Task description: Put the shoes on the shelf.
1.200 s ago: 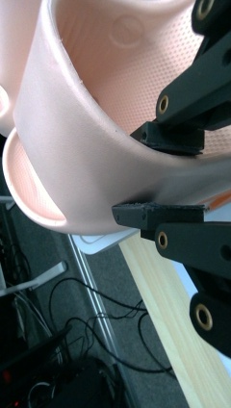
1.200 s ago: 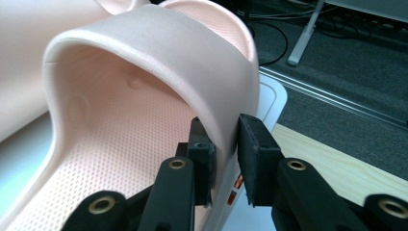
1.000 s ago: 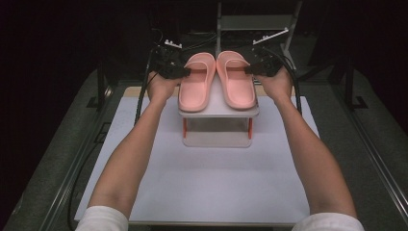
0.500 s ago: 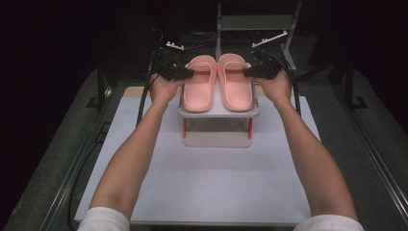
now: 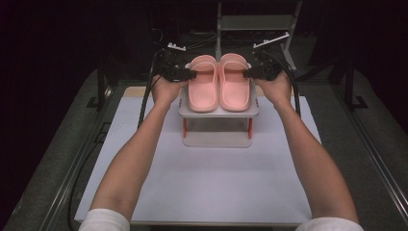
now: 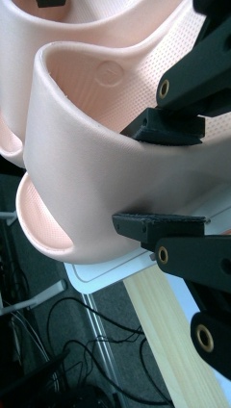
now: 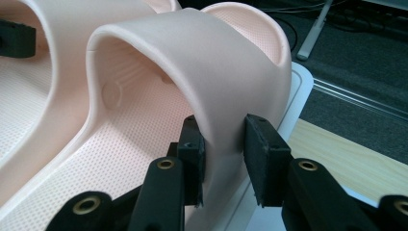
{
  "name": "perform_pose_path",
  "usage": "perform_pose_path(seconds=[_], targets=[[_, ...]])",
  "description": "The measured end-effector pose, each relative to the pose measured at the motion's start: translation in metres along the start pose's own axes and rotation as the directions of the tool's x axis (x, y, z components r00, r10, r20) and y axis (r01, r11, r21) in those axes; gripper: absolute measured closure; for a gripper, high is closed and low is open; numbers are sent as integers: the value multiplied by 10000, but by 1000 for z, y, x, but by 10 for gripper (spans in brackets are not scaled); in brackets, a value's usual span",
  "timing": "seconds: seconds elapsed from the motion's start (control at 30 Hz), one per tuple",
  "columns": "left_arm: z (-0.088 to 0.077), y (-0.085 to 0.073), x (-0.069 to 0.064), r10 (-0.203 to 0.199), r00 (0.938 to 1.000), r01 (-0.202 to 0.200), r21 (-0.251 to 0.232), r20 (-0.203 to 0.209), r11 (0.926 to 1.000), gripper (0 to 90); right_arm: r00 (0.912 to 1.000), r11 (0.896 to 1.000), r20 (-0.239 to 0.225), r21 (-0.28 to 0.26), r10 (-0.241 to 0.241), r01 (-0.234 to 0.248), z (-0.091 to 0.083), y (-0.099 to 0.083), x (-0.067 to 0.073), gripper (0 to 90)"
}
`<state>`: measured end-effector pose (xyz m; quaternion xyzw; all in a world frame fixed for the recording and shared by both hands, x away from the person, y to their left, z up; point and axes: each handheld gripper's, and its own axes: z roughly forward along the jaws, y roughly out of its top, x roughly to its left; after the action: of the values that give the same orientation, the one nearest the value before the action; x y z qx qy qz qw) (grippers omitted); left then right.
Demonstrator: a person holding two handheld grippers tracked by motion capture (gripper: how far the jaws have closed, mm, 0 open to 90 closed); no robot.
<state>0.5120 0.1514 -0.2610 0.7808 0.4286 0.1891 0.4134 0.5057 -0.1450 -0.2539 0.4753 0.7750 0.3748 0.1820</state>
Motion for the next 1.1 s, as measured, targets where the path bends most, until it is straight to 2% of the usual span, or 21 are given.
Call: perform_pose_path(seconds=[0.3, 0.43, 0.53, 0.6, 0.8, 0.97, 1.1], targets=[[-2, 0, -1, 54, 9998, -51, -164, 188, 9999, 578, 9994, 9997, -253, -64, 255, -257, -1, -1, -2, 663], [-1, -1, -1, 7, 9996, -3, -148, 271, 9999, 541, 9969, 9986, -604, -138, 496, -505, -1, -2, -6, 632], [-2, -1, 0, -128, 9990, 141, -320, 424, 9994, 523, 9934, 9971, -909, -244, 699, -724, -1, -4, -9, 562], [-3, 0, -1, -33, 9993, 48, -401, 360, 9992, 502, 9938, 9968, -882, -367, 674, -709, -2, -5, -9, 528], [-6, 0, -2, 165, 9997, -158, -378, 185, 9992, 460, 9882, 9933, -1298, -708, 818, -916, -9, -11, -14, 465], [-10, 0, -4, 219, 9997, -214, -468, 96, 9987, 430, 9763, 9859, -1954, -1185, 933, -1179, -23, -17, -16, 453], [-13, 0, -7, 262, 9996, -257, -560, 90, 9981, 401, 9688, 9845, -2342, -1326, 812, -1145, -30, -21, -13, 446]])
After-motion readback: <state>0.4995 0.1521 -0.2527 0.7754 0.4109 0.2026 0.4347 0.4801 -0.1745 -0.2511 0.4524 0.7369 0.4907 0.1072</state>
